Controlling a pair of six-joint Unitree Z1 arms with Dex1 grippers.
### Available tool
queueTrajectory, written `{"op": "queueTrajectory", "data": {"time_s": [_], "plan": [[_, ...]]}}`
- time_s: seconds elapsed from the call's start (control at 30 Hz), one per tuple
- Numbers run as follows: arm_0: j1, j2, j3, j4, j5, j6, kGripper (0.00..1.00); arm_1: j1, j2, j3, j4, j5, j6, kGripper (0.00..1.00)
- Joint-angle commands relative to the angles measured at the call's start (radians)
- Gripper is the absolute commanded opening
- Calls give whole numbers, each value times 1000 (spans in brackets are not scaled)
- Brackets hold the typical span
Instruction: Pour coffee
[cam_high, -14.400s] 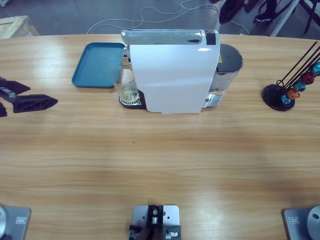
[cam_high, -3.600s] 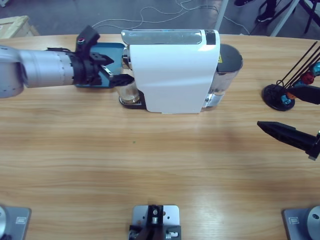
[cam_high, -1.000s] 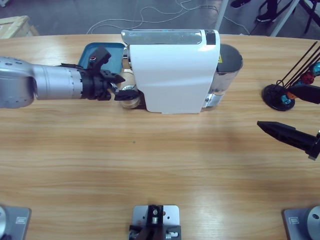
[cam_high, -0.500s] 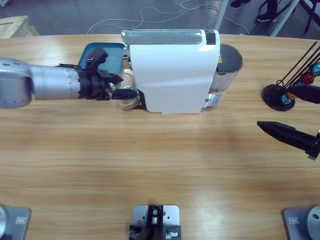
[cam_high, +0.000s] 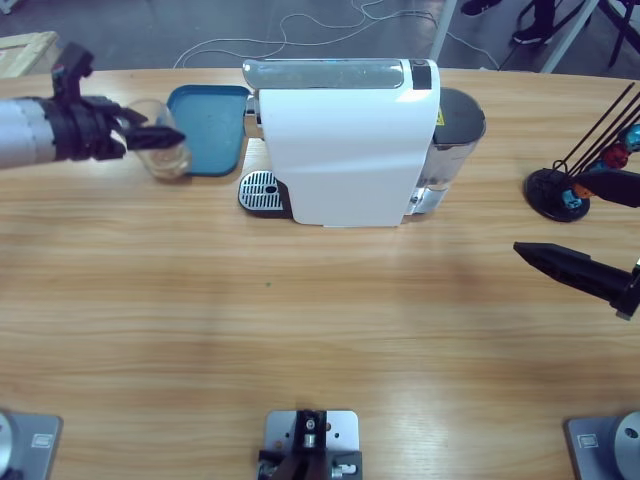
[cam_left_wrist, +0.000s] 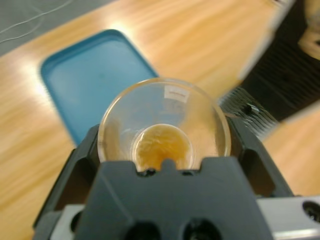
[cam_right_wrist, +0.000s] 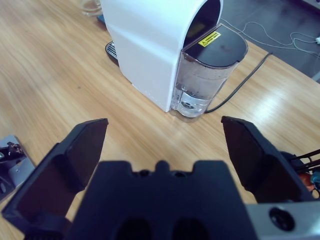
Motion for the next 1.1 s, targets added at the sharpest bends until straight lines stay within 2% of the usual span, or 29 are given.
{"op": "queueTrajectory", "data": {"time_s": [0.03, 0.13, 0.2, 0.23, 0.27, 0.33, 0.37, 0.4, 0.67, 0.77, 0.83, 1.0, 1.1], "plan": [[57, 267, -188, -17, 27, -9, 200, 0, 20, 35, -25, 15, -12, 1000], [57, 320, -237, -17, 29, -10, 205, 0, 22, 36, -28, 14, -11, 1000], [57, 349, -247, -16, 35, -11, 330, 0, 25, 36, -28, 16, -11, 1000], [57, 362, -252, -14, 38, -12, 353, 0, 25, 36, -28, 16, -11, 1000], [57, 362, -254, -12, 41, -12, 493, 0, 25, 36, -28, 16, -11, 1000], [57, 365, -257, -12, 58, -12, 853, 0, 26, 36, -30, 16, -11, 1000], [57, 366, -257, -11, 69, -13, 957, 0, 28, 36, -31, 15, -11, 1000], [57, 366, -257, -9, 74, -14, 989, 0, 27, 37, -31, 14, -11, 1000], [51, 357, -248, 49, 70, -75, 991, 0, 22, 41, -34, 11, -8, 1000], [48, 287, -195, 46, 76, -88, 991, 0, 22, 42, -34, 12, -7, 1000], [51, 199, -146, 62, 101, -106, 991, 0, 28, 42, -34, 13, -6, 1000], [91, -160, -81, 348, 183, -112, 991, 0, 37, 42, -34, 12, -6, 1000], [63, -392, -70, 521, 172, -119, 991, 0, 51, 38, -34, 15, -7, 1000]]}}
